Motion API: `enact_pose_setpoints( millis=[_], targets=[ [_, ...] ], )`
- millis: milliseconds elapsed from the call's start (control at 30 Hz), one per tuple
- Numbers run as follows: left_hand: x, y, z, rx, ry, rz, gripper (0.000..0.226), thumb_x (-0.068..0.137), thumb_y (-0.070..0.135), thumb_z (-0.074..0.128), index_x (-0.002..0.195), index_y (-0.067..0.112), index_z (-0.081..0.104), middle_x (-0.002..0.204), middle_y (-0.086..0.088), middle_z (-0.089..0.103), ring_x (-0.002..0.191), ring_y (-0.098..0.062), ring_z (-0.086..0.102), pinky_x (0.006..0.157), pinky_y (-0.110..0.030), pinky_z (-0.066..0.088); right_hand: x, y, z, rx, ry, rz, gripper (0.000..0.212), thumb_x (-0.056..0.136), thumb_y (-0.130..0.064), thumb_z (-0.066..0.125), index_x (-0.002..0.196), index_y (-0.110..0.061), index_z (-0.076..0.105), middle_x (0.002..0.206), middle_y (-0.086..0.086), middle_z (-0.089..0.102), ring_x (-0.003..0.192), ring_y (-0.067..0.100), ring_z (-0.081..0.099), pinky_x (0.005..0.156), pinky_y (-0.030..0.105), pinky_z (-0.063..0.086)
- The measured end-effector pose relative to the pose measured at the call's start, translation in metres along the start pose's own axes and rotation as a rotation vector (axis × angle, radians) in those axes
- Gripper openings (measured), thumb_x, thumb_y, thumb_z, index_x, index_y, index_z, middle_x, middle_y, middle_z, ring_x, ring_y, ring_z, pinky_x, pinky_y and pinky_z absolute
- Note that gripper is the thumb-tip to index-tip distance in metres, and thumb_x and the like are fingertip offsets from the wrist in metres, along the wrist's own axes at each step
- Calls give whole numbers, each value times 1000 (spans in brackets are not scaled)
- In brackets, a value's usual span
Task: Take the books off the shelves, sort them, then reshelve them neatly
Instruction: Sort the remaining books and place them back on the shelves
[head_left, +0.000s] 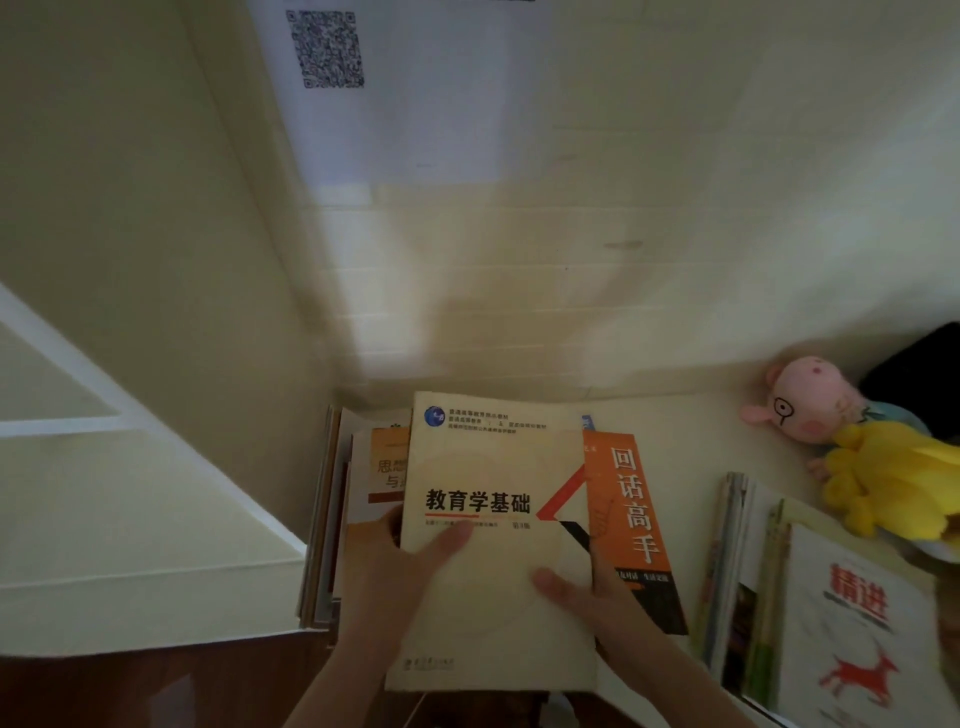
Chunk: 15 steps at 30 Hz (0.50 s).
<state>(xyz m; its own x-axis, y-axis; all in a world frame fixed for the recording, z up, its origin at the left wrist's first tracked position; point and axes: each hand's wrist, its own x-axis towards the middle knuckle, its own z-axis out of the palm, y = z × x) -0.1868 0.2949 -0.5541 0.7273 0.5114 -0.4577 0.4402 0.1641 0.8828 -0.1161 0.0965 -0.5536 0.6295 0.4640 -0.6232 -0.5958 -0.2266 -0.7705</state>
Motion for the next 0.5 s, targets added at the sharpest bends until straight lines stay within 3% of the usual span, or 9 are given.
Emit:
enact_pose_setpoints(
  millis=[67,100,233,400,500],
  targets=[
    [-9,13,11,-17,-62,47,58,66,29,79,116,19,52,91,6,71,71,-7,69,53,-17,52,-7,-9,-15,-28,-24,-65,61,69,-17,81,122,-26,53,103,-1,74,93,21,71,74,37,58],
    [-12,20,17,-9,-99,86,66,65,29,78,122,23,45,98,7,68,75,-5,68,52,-14,50,-12,-15,-25,-34,-33,-104,59,69,-15,82,120,-24,54,103,-2,74,92,19,71,73,35,58],
    [-6,49,47,62,-244,256,89,55,35,78,131,26,33,111,11,60,94,2,62,67,-15,51,-22,-37,-66,-105,1,-226,80,68,-22,85,135,-15,43,121,3,67,108,17,65,81,31,57],
    [22,48,89,82,-405,345,93,61,6,85,135,15,30,116,6,58,95,9,61,72,-12,51,-18,-40,-104,-197,118,-314,61,81,2,69,128,-25,42,113,-12,62,94,-10,63,69,8,50],
    [30,31,100,94,-457,342,111,49,29,90,140,17,26,130,-5,53,109,-4,60,83,-24,54,-8,-27,-122,-259,142,-309,51,78,-4,73,121,-23,53,111,-9,68,108,8,63,76,14,52]
  ],
)
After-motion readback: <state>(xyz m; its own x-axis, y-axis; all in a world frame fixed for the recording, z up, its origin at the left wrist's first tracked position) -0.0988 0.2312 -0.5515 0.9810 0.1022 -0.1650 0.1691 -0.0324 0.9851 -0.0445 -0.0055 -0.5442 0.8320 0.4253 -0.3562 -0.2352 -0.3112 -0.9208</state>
